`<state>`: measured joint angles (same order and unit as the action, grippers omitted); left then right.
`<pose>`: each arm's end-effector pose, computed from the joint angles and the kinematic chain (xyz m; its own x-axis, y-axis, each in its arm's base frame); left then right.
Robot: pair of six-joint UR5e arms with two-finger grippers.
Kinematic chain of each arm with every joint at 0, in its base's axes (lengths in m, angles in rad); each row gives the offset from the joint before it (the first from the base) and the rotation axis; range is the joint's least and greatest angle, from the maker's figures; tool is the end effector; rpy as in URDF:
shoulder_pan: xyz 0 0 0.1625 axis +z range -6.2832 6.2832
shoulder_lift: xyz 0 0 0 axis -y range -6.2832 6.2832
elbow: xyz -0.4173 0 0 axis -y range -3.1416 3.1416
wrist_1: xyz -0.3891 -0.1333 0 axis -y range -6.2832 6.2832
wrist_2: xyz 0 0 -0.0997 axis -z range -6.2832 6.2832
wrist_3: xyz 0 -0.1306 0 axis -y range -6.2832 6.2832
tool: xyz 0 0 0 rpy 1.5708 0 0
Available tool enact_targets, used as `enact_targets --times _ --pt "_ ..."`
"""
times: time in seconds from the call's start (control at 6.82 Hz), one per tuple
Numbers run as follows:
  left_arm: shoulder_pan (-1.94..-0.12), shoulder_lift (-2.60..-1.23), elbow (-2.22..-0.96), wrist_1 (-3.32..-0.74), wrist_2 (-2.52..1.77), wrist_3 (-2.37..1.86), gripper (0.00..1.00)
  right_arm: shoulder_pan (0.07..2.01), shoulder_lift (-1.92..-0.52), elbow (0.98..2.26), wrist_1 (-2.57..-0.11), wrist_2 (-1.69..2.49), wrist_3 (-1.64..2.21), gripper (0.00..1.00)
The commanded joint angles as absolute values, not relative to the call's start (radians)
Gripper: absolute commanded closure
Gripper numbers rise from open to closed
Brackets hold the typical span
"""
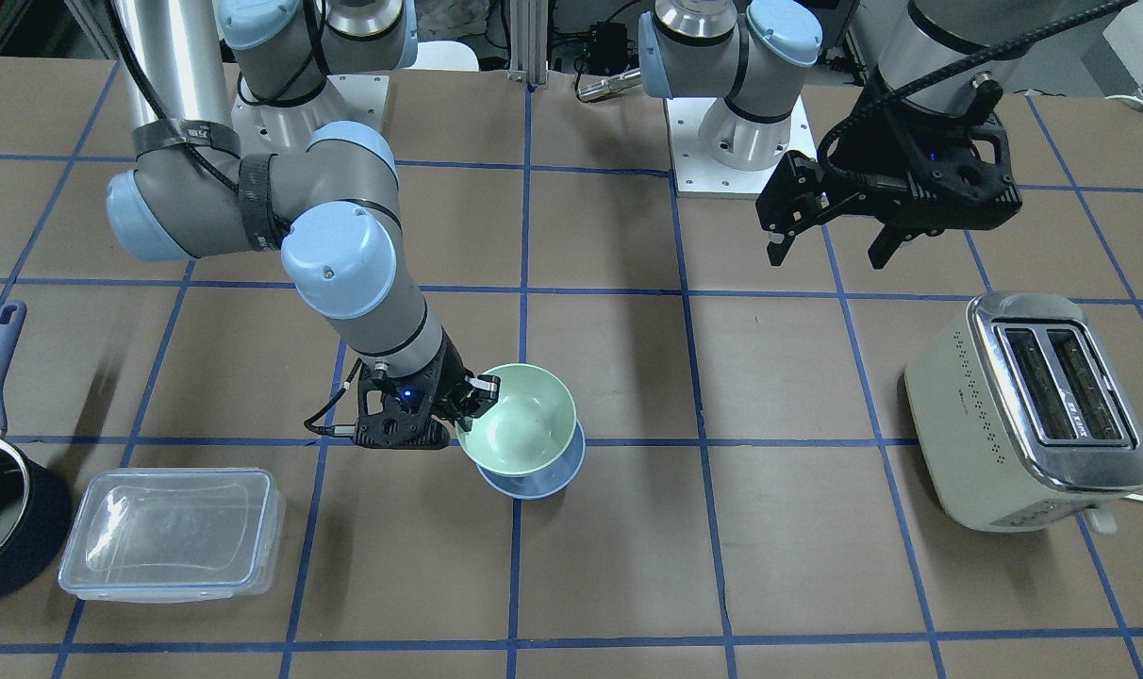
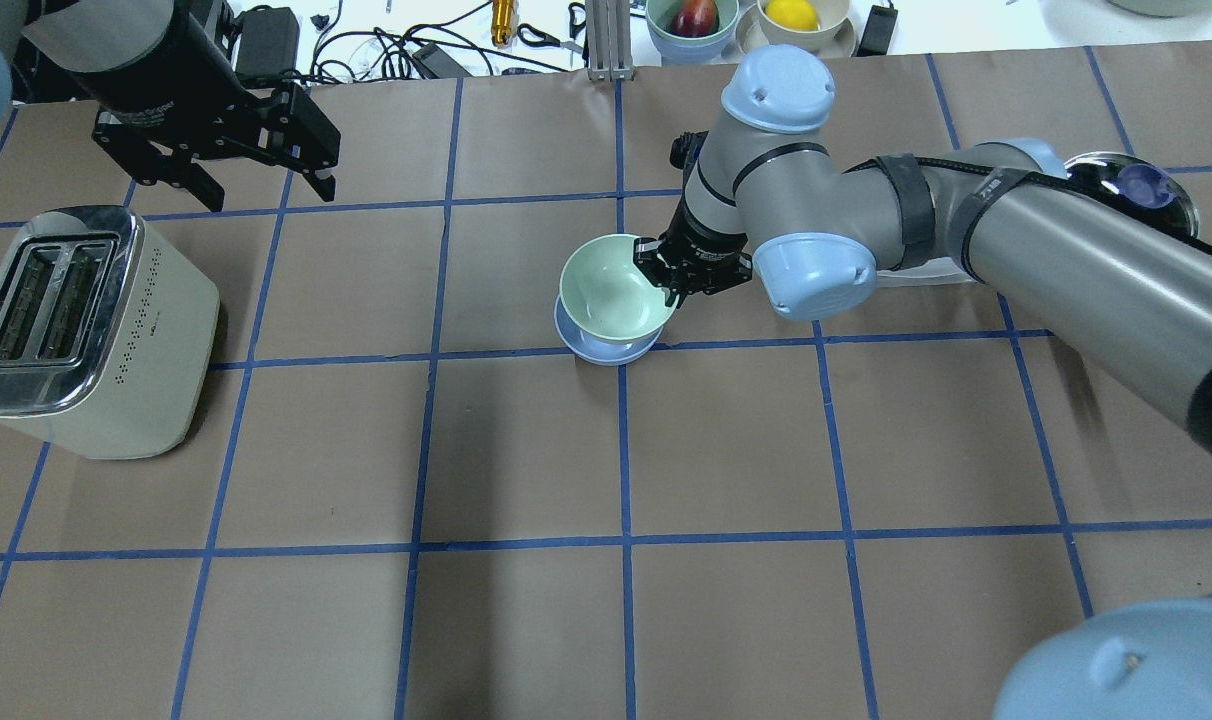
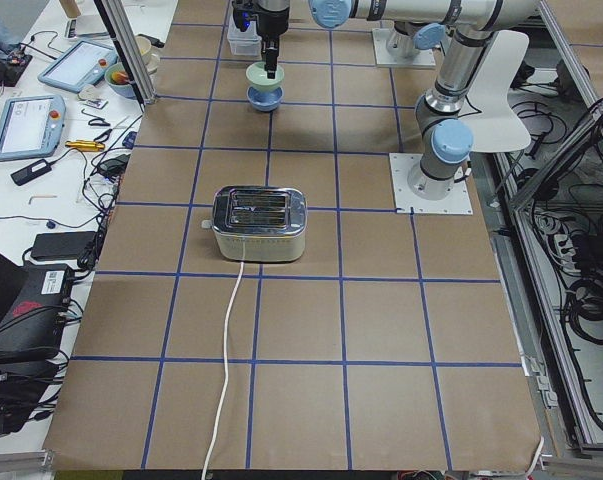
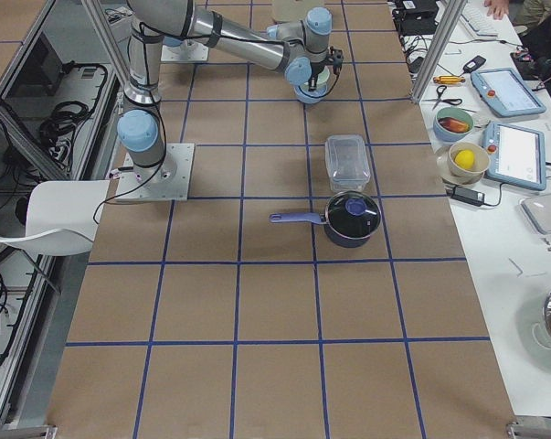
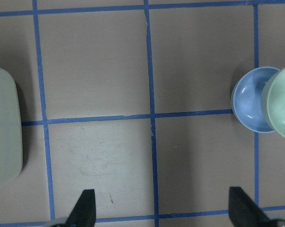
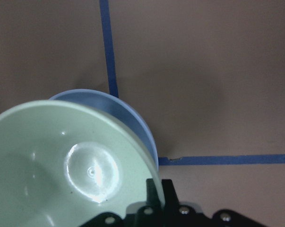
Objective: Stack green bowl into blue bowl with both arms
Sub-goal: 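Carry the green bowl with the right gripper and lower it into the blue bowl, then open the right gripper and lift it off the stacked bowls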
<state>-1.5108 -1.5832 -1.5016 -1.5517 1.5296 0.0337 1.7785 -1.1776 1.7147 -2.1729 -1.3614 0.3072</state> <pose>-0.1083 -0.5104 0.4793 -0.9990 -0.0232 0.0385 -0.0261 0.9967 -0.0772 0.2811 -0.5560 0.2279 -0.9719 0.0904 -0.2174 0.0924 0.9957 0.0008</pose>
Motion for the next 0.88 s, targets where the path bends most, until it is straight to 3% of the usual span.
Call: enact_targets --times 0.0,0.15,0.29,0.73 --pt "-1.509 -1.579 -1.502 -1.545 1.531 0.028 0.00 1.802 -1.167 1.715 -2.172 -1.388 0.316 1.00" --pt "-1.509 -1.582 -1.503 -1.543 1.529 0.028 0.00 1.802 -1.167 1.713 -2.175 -1.400 0.305 0.60" --pt "-1.509 -1.585 -1.502 -1.542 1.529 0.028 0.00 1.802 -1.170 1.707 -2.180 -1.457 0.293 0.01" --pt "-1.511 -1.583 -1.502 -1.540 1.528 0.028 0.00 1.744 -1.262 1.642 -2.064 -1.491 0.285 0.00"
